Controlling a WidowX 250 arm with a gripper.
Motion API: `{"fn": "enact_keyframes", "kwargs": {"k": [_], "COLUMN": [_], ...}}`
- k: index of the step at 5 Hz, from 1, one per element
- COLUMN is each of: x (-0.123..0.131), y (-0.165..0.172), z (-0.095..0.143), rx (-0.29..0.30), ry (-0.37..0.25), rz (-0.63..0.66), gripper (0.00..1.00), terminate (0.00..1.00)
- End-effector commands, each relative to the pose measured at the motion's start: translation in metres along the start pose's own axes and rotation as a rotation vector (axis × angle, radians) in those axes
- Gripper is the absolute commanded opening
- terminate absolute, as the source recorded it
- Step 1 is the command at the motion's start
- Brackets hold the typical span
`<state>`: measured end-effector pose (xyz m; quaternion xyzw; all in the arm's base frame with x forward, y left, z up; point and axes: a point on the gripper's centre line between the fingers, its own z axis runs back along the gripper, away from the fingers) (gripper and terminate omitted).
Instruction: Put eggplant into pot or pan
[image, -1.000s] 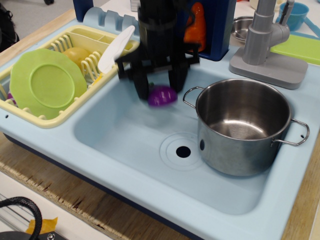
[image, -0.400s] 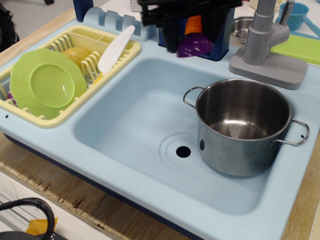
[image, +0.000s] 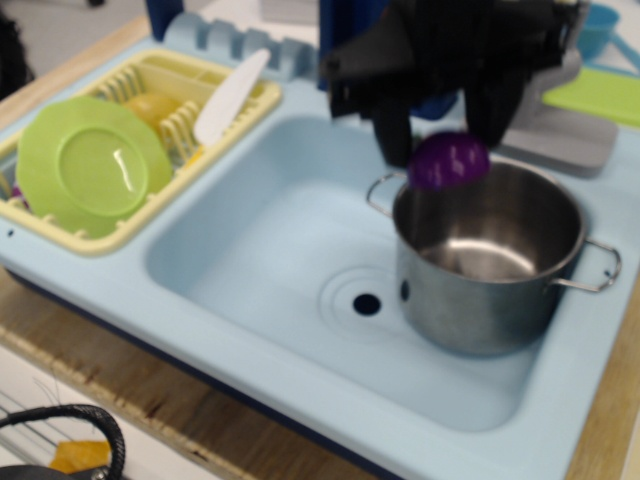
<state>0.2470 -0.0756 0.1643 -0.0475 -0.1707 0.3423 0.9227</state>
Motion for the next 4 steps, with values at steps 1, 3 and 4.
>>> {"fn": "enact_keyframes", "kwargs": {"k": [1,3,4], "x": [-0.0222,-0.0222,-0.0222], "y": [-0.0087,-0.0087,-0.0087], "z": [-0.0092,-0.0092,-0.0092], "rx": [-0.093,-0.093,-0.093], "ry": [0.024,0.024,0.024], "rz": [-0.030,-0.030,-0.030], "gripper": [0.00,1.00,1.00], "terminate": [0.00,0.00,1.00]}}
